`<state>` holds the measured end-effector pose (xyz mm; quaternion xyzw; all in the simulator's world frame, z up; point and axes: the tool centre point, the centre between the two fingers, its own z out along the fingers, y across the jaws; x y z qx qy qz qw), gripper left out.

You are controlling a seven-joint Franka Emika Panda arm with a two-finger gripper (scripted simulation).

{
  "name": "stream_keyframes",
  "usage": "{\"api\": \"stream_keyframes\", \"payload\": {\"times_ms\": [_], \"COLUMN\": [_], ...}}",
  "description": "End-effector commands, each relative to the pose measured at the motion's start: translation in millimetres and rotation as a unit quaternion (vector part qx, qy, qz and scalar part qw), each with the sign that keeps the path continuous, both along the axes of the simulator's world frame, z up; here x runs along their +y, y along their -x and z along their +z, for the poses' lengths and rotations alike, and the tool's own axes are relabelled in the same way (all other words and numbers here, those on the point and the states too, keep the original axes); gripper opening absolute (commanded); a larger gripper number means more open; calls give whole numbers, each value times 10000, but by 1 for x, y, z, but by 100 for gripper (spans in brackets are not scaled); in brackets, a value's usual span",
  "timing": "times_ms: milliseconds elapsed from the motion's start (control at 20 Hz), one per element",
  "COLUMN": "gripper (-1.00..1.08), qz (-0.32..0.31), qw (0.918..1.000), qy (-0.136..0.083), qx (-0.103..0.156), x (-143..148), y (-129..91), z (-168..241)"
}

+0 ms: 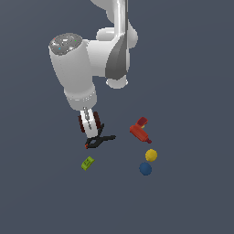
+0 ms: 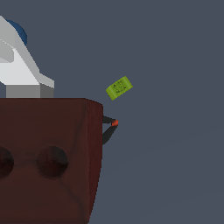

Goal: Pick up a designated object from a clutter of objects.

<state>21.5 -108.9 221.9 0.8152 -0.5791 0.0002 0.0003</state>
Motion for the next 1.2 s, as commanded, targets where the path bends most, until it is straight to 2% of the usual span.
{"api": "stream_keyframes", "payload": {"times_ms": [0, 550, 1150], "gripper": [-100, -100, -100], "qz": [3, 8, 10], "qw": [10000, 10000, 10000], "qy": [1, -1, -1], "qx": [-3, -2, -1], "x": [-9, -40, -66], "y": [-11, -51, -85], "z": [21, 92, 150]}}
